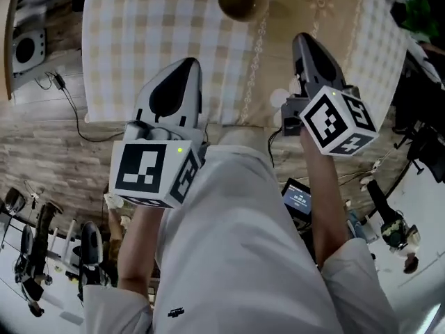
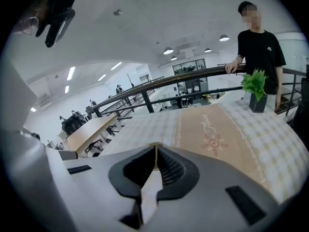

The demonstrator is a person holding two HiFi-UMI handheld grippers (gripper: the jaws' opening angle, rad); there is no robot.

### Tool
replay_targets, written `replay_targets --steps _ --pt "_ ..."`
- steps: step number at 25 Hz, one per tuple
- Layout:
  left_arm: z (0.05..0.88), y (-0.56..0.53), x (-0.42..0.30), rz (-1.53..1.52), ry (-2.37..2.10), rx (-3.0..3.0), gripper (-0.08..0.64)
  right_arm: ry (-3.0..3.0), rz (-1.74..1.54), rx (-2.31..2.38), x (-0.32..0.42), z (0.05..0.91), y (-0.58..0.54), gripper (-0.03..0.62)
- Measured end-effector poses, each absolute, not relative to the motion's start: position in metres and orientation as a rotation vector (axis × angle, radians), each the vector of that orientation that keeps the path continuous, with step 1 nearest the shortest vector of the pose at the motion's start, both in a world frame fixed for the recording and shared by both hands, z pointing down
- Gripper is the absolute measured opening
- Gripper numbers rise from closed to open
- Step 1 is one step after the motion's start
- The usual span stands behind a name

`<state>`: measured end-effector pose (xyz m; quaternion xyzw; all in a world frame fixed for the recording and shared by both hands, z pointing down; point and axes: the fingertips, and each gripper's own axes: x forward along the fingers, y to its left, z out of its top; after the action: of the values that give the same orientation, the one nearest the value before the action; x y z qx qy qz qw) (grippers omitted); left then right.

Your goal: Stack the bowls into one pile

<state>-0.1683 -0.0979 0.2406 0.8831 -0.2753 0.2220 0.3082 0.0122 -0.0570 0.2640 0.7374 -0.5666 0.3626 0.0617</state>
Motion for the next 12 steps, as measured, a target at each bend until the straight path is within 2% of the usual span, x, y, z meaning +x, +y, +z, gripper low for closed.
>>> replay_targets --steps 12 --pt "0.167 -0.08 -0.211 0.434 -0.647 2.485 0.018 -1.803 0.966 2.325 -0.067 0.181 -0.013 0.037"
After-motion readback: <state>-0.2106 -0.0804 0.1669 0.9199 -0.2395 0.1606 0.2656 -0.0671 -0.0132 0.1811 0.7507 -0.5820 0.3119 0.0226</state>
